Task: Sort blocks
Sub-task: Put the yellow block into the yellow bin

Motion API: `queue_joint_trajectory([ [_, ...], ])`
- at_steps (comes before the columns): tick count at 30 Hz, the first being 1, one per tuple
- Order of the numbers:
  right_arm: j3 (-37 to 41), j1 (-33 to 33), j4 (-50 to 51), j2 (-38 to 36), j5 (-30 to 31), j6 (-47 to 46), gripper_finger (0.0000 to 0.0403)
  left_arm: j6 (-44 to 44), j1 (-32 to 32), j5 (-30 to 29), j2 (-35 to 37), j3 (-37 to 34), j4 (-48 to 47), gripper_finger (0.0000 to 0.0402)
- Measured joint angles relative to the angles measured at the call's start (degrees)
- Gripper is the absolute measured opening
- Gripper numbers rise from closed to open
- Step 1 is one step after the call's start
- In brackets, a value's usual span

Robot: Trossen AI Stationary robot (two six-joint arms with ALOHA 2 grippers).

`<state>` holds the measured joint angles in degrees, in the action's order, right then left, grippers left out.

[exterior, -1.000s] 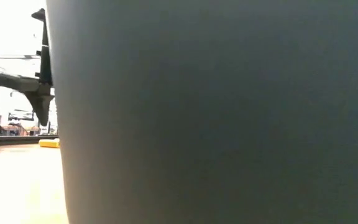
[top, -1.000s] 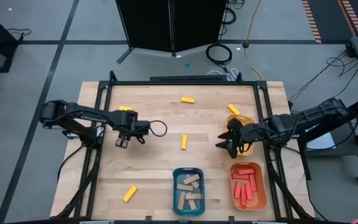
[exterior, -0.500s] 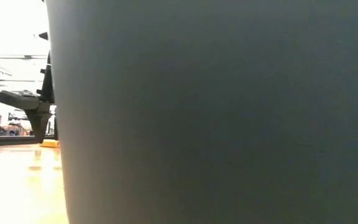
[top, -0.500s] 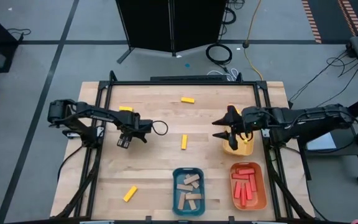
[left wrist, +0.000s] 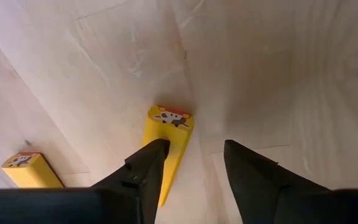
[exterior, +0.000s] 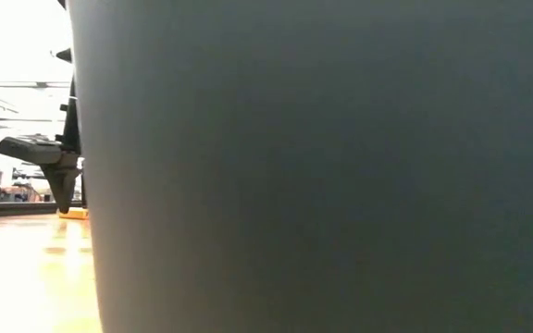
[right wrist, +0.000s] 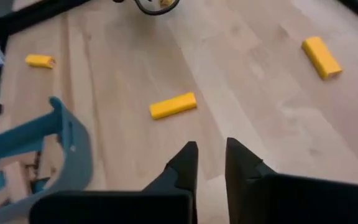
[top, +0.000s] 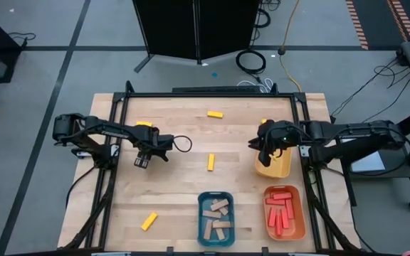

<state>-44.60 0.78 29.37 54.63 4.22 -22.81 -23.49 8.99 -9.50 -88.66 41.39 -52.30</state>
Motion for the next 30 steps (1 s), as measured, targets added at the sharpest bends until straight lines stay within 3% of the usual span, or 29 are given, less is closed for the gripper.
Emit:
queue_joint_trajectory([
  [5,0.0,-2.0,-1.3,0.0,0.1,-4.1,0.0002,0.2,0.0,0.0,0.0,0.0,0.4,0.0136],
  [10,0.0,-3.9,-2.3,0.0,0.2,-7.9,0.0001,0.5,0.0,-0.6,-0.1,0.0,0.5,0.0130],
  [17,0.0,-7.3,-4.0,0.0,2.1,-10.7,0.0000,0.5,-0.1,-3.9,-0.3,0.5,0.2,0.0130],
  [25,0.0,-8.8,-4.3,0.0,3.7,-10.6,0.0000,0.5,-0.3,-6.1,0.2,5.8,-6.9,0.0130],
  [30,0.0,-8.8,-4.3,0.0,6.3,-10.3,0.0000,0.4,-0.3,-6.6,0.2,5.4,-6.6,0.0157],
])
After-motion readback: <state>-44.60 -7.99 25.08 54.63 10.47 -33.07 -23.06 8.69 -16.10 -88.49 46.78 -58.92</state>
